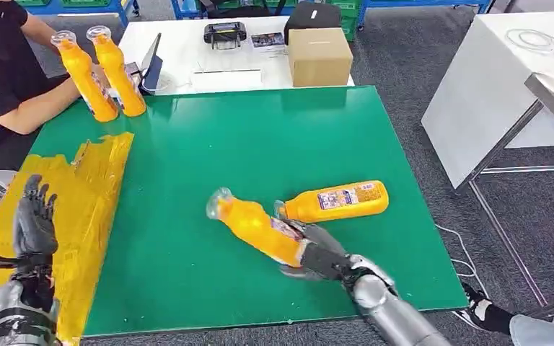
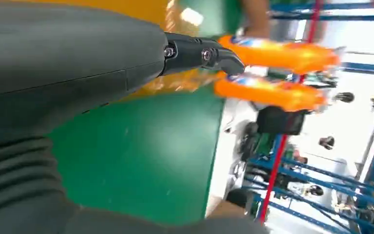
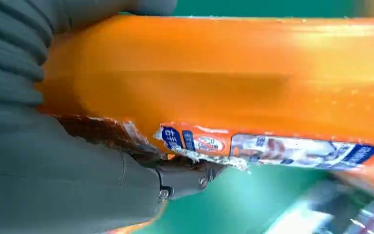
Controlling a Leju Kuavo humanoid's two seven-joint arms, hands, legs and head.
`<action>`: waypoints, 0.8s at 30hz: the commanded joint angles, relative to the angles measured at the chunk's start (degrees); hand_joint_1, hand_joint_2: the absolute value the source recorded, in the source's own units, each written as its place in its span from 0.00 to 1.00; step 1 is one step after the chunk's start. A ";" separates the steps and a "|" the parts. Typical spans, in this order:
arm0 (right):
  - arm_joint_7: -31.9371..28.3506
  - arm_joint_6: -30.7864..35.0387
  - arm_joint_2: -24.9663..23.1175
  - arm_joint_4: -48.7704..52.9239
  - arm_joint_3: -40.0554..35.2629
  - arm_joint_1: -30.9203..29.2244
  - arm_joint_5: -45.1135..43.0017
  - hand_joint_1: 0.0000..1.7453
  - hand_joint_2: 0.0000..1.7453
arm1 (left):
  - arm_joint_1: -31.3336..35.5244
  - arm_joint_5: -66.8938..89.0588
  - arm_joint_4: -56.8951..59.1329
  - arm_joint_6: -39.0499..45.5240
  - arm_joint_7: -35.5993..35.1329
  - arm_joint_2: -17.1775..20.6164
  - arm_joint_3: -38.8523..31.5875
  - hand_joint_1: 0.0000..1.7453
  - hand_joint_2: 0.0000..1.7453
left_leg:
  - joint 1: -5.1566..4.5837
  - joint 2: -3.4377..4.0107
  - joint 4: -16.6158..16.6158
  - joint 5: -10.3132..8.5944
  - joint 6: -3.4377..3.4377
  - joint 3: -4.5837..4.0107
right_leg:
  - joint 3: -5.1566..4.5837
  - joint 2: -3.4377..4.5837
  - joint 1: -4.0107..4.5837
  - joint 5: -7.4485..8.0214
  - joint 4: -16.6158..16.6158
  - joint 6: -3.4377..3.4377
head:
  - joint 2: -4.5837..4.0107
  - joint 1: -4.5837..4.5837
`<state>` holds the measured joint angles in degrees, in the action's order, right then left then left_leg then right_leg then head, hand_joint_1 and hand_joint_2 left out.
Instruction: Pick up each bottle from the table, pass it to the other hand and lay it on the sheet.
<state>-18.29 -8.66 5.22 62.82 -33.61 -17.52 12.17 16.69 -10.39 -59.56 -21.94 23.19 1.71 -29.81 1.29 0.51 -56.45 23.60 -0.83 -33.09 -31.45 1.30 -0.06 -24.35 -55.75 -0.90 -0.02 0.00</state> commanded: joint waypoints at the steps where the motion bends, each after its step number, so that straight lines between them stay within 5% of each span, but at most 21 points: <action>1: 3.30 -3.38 -12.38 -2.20 1.67 -12.89 -9.20 1.00 1.00 | -2.09 -8.23 -4.44 1.55 -4.94 -7.16 13.35 0.00 1.00 | -0.08 -0.10 -0.07 -0.04 0.05 -0.35 | -0.30 -0.22 -0.07 -0.04 -0.10 -0.03 | 0.00 0.07; 17: 4.36 -1.53 -13.90 -5.74 -3.30 -14.63 -10.21 1.00 1.00 | -8.79 -14.94 -10.57 -1.45 -8.23 -6.10 25.24 0.00 1.00 | -0.17 -0.58 -0.02 0.04 0.09 -0.73 | -0.47 -0.61 -0.19 -0.10 0.01 -0.03 | 0.00 0.07; 24: 6.97 -0.55 -17.91 -17.92 -8.39 -20.05 -7.12 1.00 1.00 | -6.63 -18.15 -13.35 -3.06 -8.80 -5.33 30.81 0.00 1.00 | -0.16 -0.59 -0.04 -0.02 0.07 -0.86 | -0.60 -0.59 -0.19 -0.06 -0.03 -0.04 | 0.00 0.09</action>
<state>-13.20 -10.05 -9.33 60.35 -35.21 -29.22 2.89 7.26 -26.01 -71.38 -24.43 15.04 -4.79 -5.53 1.18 -0.14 -56.47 23.53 -0.82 -34.03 -32.12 0.69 -0.21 -24.36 -55.74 -0.94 -0.02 0.09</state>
